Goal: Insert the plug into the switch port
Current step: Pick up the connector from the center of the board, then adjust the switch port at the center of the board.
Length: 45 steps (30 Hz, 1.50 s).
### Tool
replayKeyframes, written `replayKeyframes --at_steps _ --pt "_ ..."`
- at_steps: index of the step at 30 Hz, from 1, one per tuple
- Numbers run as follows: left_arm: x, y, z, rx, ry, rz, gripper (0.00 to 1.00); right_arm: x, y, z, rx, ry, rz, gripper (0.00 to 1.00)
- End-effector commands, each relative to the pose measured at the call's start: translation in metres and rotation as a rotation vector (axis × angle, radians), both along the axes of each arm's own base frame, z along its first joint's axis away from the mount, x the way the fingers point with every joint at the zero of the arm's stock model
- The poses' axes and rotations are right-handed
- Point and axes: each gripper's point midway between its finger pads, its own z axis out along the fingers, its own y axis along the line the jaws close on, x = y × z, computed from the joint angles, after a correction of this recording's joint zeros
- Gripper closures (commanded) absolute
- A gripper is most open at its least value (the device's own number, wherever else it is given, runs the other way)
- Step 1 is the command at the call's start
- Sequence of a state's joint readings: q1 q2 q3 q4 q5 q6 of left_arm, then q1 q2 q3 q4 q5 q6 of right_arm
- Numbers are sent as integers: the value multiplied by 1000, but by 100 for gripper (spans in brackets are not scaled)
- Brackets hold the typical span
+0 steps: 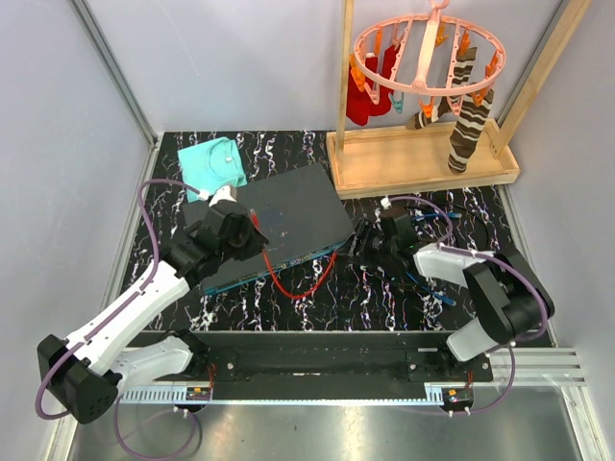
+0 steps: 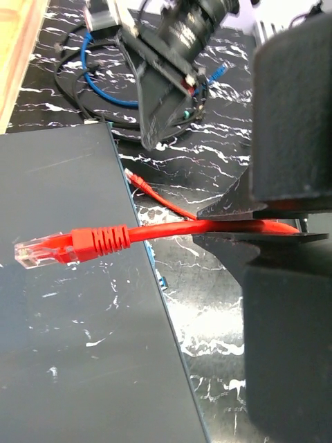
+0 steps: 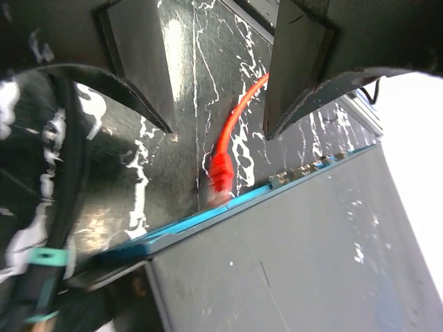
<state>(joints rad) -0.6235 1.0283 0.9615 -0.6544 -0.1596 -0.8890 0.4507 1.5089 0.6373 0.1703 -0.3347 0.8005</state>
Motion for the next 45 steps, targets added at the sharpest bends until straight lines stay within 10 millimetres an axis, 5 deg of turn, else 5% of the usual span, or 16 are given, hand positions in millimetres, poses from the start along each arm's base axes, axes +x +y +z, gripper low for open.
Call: replayKeyframes --at_steps 1,8,13,23,28,37,45 --pt "4 3 -3 -82 -13 86 90 11 24 7 10 -32 35 38" --pt "-9 34 -56 -65 69 231 85 11 25 -18 -128 -50 42 39" --pt "-21 36 -92 -101 172 255 83 14 27 -24 -150 -85 77 39" --pt "-27 47 -115 -123 235 324 80 -5 25 -40 -173 -87 173 45" --pt "-30 52 -119 -133 252 349 79 -15 13 -48 -221 -97 190 54" --pt "-26 61 -107 -99 208 356 67 -1 3 -34 -312 -183 194 98" --pt "-8 100 -53 75 29 411 19 -13 3 -3 -380 -294 443 100"
